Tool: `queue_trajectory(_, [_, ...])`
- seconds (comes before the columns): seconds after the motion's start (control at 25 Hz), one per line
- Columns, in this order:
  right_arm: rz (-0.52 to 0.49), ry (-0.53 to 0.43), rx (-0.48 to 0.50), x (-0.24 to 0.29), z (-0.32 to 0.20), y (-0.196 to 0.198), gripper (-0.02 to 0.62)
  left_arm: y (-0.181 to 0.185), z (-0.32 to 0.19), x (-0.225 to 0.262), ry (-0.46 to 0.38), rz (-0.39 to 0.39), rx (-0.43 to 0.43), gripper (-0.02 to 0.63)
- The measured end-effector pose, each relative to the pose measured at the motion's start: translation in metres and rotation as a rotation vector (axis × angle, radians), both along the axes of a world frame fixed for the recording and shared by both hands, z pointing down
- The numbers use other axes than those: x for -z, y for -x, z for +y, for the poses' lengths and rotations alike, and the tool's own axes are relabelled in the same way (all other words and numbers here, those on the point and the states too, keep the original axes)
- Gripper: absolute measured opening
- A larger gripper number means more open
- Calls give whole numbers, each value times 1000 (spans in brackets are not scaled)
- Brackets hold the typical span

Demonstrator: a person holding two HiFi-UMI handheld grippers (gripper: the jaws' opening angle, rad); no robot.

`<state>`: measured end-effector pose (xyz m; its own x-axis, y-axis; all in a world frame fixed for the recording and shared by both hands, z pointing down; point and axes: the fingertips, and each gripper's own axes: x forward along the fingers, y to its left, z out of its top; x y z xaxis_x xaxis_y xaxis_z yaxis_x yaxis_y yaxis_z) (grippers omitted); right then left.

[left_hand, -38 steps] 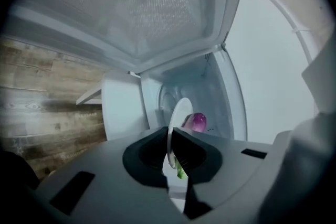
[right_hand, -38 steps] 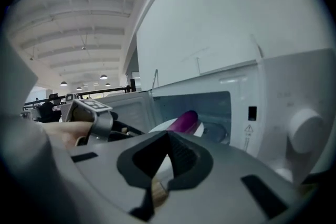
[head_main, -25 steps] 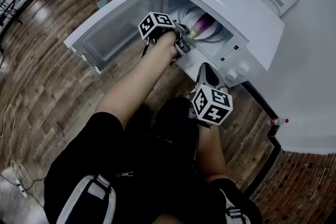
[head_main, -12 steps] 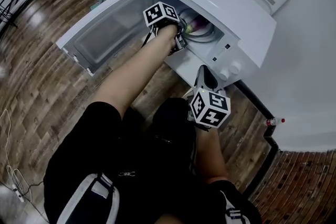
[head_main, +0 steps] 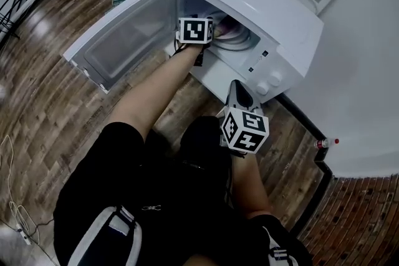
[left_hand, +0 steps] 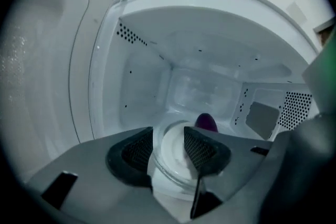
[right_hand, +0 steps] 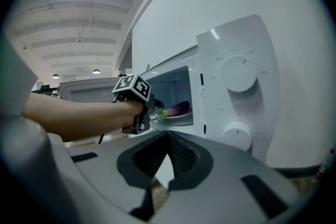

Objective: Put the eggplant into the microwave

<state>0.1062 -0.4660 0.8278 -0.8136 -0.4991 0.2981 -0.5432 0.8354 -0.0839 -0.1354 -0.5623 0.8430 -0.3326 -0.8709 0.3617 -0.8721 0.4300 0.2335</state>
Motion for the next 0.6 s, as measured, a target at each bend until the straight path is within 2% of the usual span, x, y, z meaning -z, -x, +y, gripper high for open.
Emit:
queue_trajectory(0.08, [-5, -5, 2, 1, 2, 1, 6, -1, 8, 12, -23, -67, 7, 170])
queue_trajectory(0.12, [-12, -7, 2, 2, 3, 2, 6, -4, 15, 18, -30, -105, 4, 131])
queue_trajectory(0.16, [-21, -7, 2, 3, 3, 3, 6, -9, 23, 24, -35, -145, -6, 25])
queue_trajectory(0.2, [-31, -6, 3, 4, 4, 5, 6, -15, 31, 29, -42, -184, -21, -2])
queue_trajectory(0.28, [-51, -10, 3, 7, 6, 10, 6, -29, 50, 37, -65, -229, -57, -2])
queue_trajectory(0.36, [-68, -23, 8, 12, 9, 18, 6, -45, 73, 40, -91, -224, -89, -2])
queue_trajectory(0.48, [-101, -35, 27, 21, 16, 35, 6, -69, 109, 38, -115, -170, -134, -2])
queue_trajectory(0.6, [-119, -59, 38, 26, 19, 54, 6, -79, 142, 33, -119, -121, -134, -2])
